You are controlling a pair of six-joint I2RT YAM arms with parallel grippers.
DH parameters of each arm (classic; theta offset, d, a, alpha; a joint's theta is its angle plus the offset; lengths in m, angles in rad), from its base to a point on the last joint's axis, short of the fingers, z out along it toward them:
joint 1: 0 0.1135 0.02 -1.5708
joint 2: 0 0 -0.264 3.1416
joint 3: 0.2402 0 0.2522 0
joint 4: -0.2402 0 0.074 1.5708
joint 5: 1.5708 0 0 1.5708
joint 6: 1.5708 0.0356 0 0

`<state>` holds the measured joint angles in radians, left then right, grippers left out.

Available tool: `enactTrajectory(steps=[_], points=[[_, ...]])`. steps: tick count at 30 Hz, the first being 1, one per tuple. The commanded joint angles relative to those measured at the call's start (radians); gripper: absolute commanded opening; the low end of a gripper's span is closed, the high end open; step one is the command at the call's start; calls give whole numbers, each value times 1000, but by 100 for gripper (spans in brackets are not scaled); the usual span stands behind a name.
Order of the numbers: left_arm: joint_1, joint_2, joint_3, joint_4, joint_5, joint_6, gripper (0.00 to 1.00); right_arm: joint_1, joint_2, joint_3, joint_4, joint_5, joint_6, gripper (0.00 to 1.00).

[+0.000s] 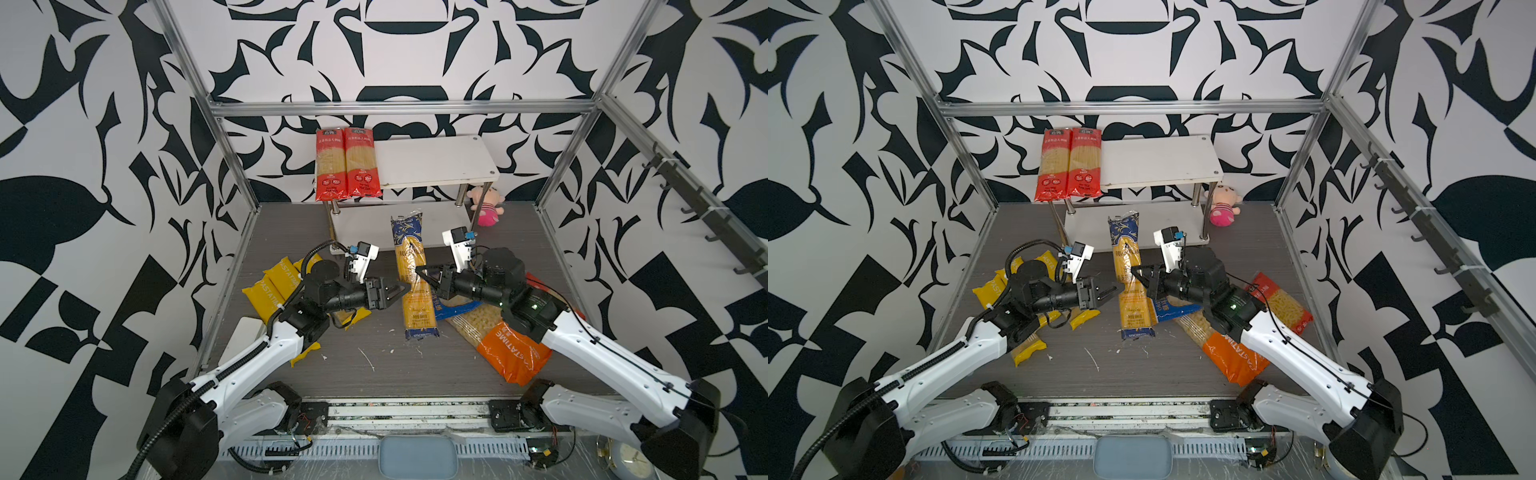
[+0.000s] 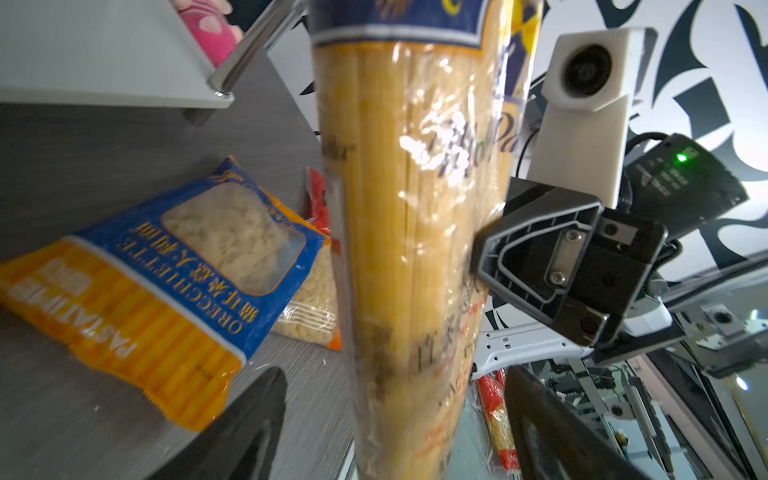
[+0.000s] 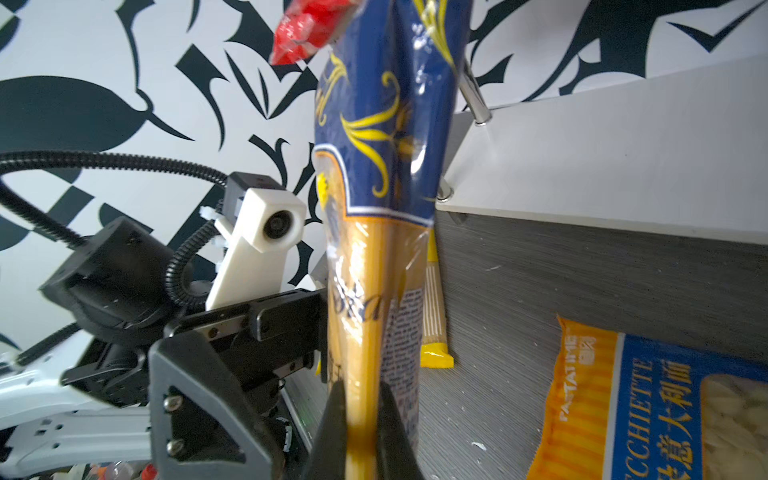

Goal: Place and organize the pasta boxes and bags onto the shelf
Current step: 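Lift the blue-and-yellow bag upright with both grippers toward the top shelf, then raise the bag onto the shelf with the right gripper while the left draws back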

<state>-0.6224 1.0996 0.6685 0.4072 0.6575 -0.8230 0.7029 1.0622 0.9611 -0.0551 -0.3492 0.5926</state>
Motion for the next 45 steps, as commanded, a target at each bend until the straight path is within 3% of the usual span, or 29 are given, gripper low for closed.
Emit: enactTrajectory(steps=[1,4,10,14,20,27,33,39,45], points=[[-4,28,48,112,83,-1,78,-6,-6,124,139,-93,-30,0],[-4,50,86,123,111,-1,68,-23,15,155,146,-135,-21,0],[-4,75,134,135,143,-13,37,-43,45,166,167,-166,11,0],[-4,79,160,121,145,-11,27,-51,38,150,156,-154,13,8],[-1,91,237,89,139,-14,20,-101,-12,95,103,-154,26,32],[25,106,316,76,126,-33,15,-159,-119,-15,51,-166,49,49],[43,135,395,72,122,-39,15,-156,-128,-92,74,-266,104,78],[43,167,461,98,114,-60,16,-139,-123,-146,181,-288,145,77],[49,212,507,90,95,-68,18,-139,-90,-181,387,-300,231,58]])
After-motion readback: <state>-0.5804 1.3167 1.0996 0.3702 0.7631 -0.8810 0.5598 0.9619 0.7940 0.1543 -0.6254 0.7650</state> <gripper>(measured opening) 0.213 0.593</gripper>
